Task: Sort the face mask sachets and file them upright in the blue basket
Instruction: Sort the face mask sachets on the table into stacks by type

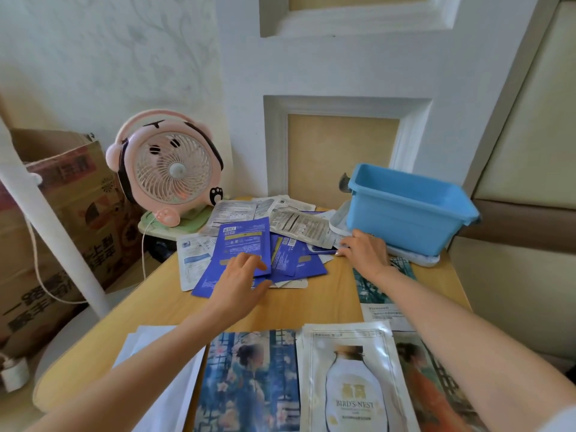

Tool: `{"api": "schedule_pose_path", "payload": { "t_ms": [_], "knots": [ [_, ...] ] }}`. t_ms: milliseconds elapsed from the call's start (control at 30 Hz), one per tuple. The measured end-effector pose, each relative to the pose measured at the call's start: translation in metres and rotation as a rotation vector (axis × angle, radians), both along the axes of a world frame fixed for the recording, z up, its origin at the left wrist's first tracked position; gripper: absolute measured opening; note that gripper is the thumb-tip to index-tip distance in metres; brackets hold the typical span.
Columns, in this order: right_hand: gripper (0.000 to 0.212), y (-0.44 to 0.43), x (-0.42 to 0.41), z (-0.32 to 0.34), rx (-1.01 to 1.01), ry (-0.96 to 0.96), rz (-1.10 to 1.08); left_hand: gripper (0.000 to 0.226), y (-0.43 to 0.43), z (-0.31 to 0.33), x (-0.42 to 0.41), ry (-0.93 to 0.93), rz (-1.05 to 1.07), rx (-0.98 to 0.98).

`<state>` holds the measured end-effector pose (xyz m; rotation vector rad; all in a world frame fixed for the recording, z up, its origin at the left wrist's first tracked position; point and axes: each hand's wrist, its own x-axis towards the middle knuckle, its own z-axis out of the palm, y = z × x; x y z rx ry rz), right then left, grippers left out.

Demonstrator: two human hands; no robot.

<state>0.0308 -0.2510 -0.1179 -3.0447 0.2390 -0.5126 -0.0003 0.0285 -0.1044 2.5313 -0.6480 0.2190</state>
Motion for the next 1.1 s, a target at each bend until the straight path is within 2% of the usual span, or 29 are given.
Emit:
{"api": "schedule_pose_path", "payload": {
  "t_ms": [167,333,400,533,567,600,667,700,767,833,900,967,1000,1067,1100],
  "knots": [
    [0.033,0.004,0.005,0.000,0.016,-0.033,0.007,0.040,-0.005,0.000,0.011,-0.001,0.004,0.112],
    [0.028,0.001,0.006,-0.004,-0.051,-0.071,0.066,0.044,-0.004,-0.005,0.021,0.088,0.023,0.252],
    [0.021,0.004,0.002,0.008,-0.020,-0.202,0.141,0.046,-0.003,-0.008,0.021,0.069,0.018,0.285],
    [0.008,0.026,-0.030,0.075,0.061,-0.684,0.312,0.048,-0.003,-0.007,0.017,0.052,0.002,0.294],
    [0.007,0.031,-0.040,0.094,0.113,-0.744,0.353,0.047,-0.005,-0.002,0.016,0.108,-0.010,0.194],
    [0.007,0.036,-0.049,0.111,0.202,-0.752,0.387,0.044,-0.008,0.006,0.012,0.201,-0.031,0.015],
    [0.009,0.047,-0.064,0.137,0.448,-0.634,0.408,0.033,-0.015,0.028,-0.002,0.508,-0.098,-0.485],
    [0.009,0.053,-0.069,0.143,0.558,-0.551,0.399,0.037,-0.017,0.038,-0.008,0.666,-0.173,-0.715],
    [0.015,0.062,-0.074,0.146,0.716,-0.421,0.356,0.074,-0.016,0.049,-0.016,1.022,-0.396,-1.112],
    [0.022,0.064,-0.079,0.143,0.858,-0.323,0.317,0.099,-0.009,0.056,-0.021,1.291,-0.560,-1.355],
    [0.018,0.063,-0.085,0.139,0.955,-0.258,0.286,0.100,0.000,0.061,-0.030,1.303,-0.675,-1.406],
    [0.013,0.065,-0.092,0.135,1.039,-0.206,0.256,0.095,0.002,0.067,-0.040,1.194,-0.616,-1.428],
    [0.012,0.067,-0.096,0.132,1.087,-0.168,0.255,0.083,0.000,0.069,-0.045,1.097,-0.534,-1.419],
    [0.008,0.071,-0.102,0.128,1.159,-0.041,0.288,0.044,-0.002,0.069,-0.047,0.835,-0.327,-1.354],
    [0.004,0.070,-0.104,0.127,1.170,0.053,0.322,0.035,-0.001,0.069,-0.046,0.728,-0.219,-1.317]
  ]
}}
